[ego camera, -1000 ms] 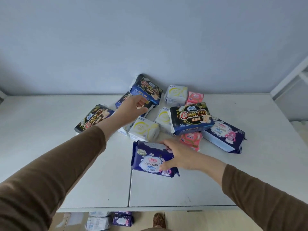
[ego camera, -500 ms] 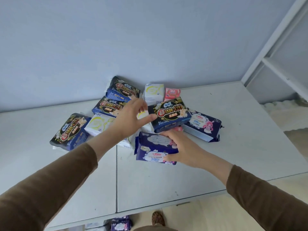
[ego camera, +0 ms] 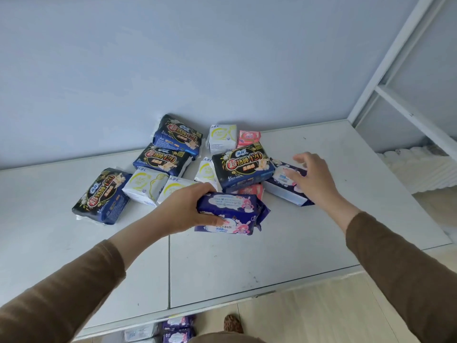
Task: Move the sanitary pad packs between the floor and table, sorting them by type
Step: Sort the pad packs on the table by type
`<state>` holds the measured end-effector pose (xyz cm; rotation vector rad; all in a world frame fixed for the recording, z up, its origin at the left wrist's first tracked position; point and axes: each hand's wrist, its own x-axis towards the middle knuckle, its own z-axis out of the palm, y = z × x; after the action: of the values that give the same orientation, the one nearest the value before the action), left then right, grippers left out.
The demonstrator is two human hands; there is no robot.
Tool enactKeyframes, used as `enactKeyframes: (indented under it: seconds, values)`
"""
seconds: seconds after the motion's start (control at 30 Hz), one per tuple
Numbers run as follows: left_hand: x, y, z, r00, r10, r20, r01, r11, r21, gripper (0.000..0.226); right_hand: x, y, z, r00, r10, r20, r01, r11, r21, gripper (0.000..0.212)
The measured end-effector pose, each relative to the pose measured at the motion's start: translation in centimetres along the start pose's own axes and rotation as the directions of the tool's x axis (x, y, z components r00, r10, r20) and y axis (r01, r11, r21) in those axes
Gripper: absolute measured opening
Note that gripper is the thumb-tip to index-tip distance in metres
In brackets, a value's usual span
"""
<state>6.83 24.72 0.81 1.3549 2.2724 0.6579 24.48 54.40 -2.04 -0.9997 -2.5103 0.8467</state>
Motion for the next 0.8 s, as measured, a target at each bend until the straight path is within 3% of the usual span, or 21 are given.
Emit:
enactKeyframes:
  seconds: [0.1,0.17,0.33,0.53,0.67,0.8]
  values:
    - [-0.5,0.2,0.5,1.0,-0.008,0.013,0.008,1.0,-0.016,0.059,1.9,3.2,-0.3,0.951,0.261,0.165,-0.182,0.906,-0.383,0.091]
    - [-1.0,0.5,0.6,1.0,-0.024,0.014,0.025,0.999,-0.037,0.06,2.7,3.9,-0.4,0.904,0.344,0.254,-0.21,0.874,-0.438,0.092]
    - [-2.9,1.0,0.9,0.998,-0.068,-0.005,0.068,0.994,-0.084,0.057,0.2,3.8,-0.2,0.881,0.379,0.284,-0.352,0.925,-0.141,0.083]
    - [-7.4,0.8,2.2,0.997,-0.064,-0.043,0.06,0.993,-0.097,0.06,-6.3,3.2,-0.2,0.929,0.33,0.167,-0.327,0.944,-0.047,0.086]
    - [-12.2,0.6,3.6,0.993,-0.024,-0.116,0.015,0.997,-0.08,0.063,-13.1,2.1,-0.7,0.937,0.316,0.151,-0.325,0.945,0.037,0.06]
    - [-19.0,0.5,5.7,0.994,-0.038,-0.102,0.028,0.995,-0.098,0.065,-21.7,0.2,-0.5,0.934,0.313,0.173,-0.351,0.895,0.274,0.047]
